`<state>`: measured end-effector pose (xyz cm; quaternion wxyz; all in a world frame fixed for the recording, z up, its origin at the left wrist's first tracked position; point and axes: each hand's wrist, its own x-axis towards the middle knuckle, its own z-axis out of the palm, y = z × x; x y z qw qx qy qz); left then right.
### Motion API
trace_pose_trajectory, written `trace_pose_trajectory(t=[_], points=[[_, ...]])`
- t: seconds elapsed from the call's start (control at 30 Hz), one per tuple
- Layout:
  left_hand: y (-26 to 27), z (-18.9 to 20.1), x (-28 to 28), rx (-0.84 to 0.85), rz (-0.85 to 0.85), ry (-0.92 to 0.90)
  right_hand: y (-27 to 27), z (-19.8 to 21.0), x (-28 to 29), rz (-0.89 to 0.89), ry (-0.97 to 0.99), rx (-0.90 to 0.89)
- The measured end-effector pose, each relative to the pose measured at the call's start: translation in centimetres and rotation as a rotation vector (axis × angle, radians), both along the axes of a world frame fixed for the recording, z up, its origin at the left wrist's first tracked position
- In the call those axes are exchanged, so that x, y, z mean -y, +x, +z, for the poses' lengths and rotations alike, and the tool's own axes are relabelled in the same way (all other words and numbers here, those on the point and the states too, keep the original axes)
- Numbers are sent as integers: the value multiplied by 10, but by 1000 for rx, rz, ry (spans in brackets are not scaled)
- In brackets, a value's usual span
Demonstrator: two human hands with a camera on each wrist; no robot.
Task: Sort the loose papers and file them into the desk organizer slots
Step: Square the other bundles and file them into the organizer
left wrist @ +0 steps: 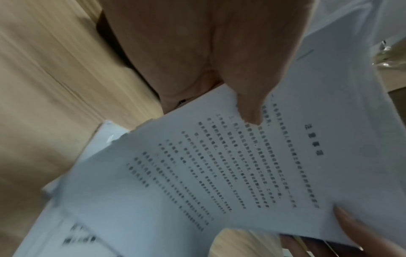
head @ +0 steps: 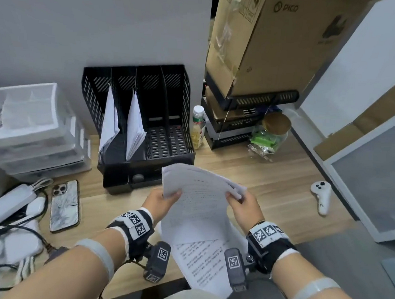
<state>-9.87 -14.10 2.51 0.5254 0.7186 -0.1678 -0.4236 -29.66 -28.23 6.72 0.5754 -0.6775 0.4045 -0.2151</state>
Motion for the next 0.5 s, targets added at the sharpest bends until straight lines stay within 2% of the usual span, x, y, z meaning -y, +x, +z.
trace_pose_trajectory(t=[0.07,0.2,0.3,0.4,0.43,0.5], points=[[1,6,5,-24,25,-17,-2,-5,7,-41,1,-83],[-1,40,24,-113,145,-180,-4,-2,10,-70,-162,-309],[-6,68,39,-152,202,-295,4,20,-3,190,-189,-318],[-17,93,57,-115,195,-312,25,36,-18,425,-220,-401],[-20,101,63,-91,185,-307,33,38,-21,448,-240,-408],[-25,113,71,8,164,-295,46,39,-22,380,-270,-394]])
